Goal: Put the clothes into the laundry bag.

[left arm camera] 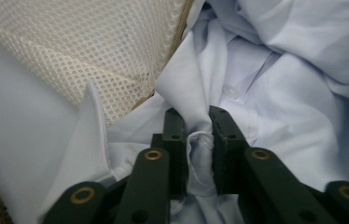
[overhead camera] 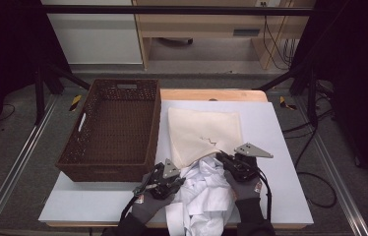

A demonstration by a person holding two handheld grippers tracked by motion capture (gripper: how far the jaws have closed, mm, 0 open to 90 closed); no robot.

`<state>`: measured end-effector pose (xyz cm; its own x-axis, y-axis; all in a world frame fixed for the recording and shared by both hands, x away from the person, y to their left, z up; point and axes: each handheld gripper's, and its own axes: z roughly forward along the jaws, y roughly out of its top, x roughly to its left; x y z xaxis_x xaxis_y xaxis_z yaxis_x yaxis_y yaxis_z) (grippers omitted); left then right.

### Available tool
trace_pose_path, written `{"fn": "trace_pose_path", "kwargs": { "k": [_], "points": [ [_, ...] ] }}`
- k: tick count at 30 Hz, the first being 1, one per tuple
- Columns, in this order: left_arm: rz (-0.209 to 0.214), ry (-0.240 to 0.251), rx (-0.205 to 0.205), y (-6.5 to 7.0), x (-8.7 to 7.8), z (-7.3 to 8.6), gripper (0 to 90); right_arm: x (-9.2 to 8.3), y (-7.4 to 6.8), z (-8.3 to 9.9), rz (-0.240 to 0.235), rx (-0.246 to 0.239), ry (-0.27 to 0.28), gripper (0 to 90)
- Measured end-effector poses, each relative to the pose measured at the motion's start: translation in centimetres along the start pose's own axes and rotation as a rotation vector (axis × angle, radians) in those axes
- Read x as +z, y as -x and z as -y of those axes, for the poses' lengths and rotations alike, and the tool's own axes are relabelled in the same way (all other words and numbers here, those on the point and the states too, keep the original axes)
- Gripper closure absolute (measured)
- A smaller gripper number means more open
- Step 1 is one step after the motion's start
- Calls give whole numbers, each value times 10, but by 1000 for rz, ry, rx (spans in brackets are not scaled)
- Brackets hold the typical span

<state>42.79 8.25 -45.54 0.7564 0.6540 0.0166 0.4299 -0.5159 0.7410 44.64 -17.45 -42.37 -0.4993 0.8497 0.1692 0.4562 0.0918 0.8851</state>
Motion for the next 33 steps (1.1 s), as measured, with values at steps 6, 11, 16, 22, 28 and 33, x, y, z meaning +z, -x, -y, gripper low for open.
{"fn": "trace_pose_path", "kwargs": {
  "k": [6, 11, 16, 22, 28, 33],
  "points": [
    [11, 80, 50, 16, -21, -17, 819, 2, -1, 1, -5, -1, -4, 877],
    [39, 97, 90, 31, -17, -36, 828, 3, -3, 1, -7, -6, -7, 878],
    [59, 81, 101, 40, 7, -54, 829, 2, -3, 0, -11, 0, -3, 878],
    [57, 61, 124, 45, 38, -64, 829, 2, -3, 0, -16, 0, 1, 877],
    [62, 17, 139, 40, 60, -65, 826, 3, -5, 0, -16, -10, -6, 877],
    [70, 30, 174, 38, 63, -62, 804, 4, -6, 0, -13, -9, -10, 878]
  ]
}}
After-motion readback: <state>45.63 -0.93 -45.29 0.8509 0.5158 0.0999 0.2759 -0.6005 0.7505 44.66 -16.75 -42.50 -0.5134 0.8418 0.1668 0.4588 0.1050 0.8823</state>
